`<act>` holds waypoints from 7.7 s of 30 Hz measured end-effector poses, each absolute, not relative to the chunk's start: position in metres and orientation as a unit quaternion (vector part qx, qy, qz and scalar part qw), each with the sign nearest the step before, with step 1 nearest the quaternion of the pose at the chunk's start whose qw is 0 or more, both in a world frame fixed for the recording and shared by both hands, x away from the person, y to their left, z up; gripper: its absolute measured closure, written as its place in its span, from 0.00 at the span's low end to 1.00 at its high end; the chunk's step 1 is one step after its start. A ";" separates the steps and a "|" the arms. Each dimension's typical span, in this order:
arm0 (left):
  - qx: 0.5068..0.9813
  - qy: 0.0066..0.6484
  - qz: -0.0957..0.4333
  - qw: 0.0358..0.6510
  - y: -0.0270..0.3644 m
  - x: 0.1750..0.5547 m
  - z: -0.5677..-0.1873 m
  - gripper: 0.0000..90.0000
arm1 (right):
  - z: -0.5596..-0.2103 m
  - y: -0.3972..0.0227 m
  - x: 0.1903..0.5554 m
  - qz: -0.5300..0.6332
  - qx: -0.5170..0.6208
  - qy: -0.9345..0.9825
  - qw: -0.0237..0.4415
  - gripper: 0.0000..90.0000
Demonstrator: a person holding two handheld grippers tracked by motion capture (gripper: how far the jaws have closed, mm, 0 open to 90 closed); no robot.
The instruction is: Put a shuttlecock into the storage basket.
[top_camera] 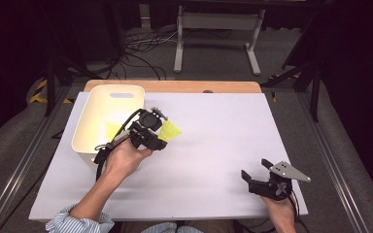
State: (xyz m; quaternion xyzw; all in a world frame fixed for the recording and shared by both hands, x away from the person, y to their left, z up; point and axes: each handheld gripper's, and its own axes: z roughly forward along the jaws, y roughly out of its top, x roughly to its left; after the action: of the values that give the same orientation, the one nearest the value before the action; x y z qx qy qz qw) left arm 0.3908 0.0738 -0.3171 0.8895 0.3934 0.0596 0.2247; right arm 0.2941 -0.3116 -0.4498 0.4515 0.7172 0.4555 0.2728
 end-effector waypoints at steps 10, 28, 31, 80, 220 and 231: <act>0.888 0.400 0.052 0.221 0.080 0.399 -0.310 0.71 | -0.450 -0.310 0.293 0.454 0.449 0.719 0.274 0.12; 0.876 0.424 0.047 0.224 0.094 0.419 -0.294 0.71 | -0.450 -0.311 0.293 0.455 0.448 0.719 0.275 0.13; 0.874 0.428 0.045 0.226 0.098 0.422 -0.291 0.71 | -0.450 -0.310 0.293 0.452 0.447 0.720 0.277 0.13; 0.839 0.487 0.054 0.236 0.153 0.440 -0.290 0.71 | -0.450 -0.311 0.293 0.453 0.446 0.721 0.277 0.13; 0.811 0.559 0.078 0.156 0.179 0.475 -0.342 0.41 | -0.451 -0.310 0.294 0.452 0.440 0.727 0.269 0.13; 0.811 0.556 0.085 0.159 0.182 0.468 -0.339 0.41 | -0.450 -0.310 0.293 0.454 0.442 0.725 0.270 0.13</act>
State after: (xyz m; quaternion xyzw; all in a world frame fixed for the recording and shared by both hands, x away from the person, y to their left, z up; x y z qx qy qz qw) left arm 0.4684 0.1824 -0.3386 0.8111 0.5563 0.0848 0.1593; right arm 0.2934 -0.3100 -0.4503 0.4422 0.7248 0.4542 0.2698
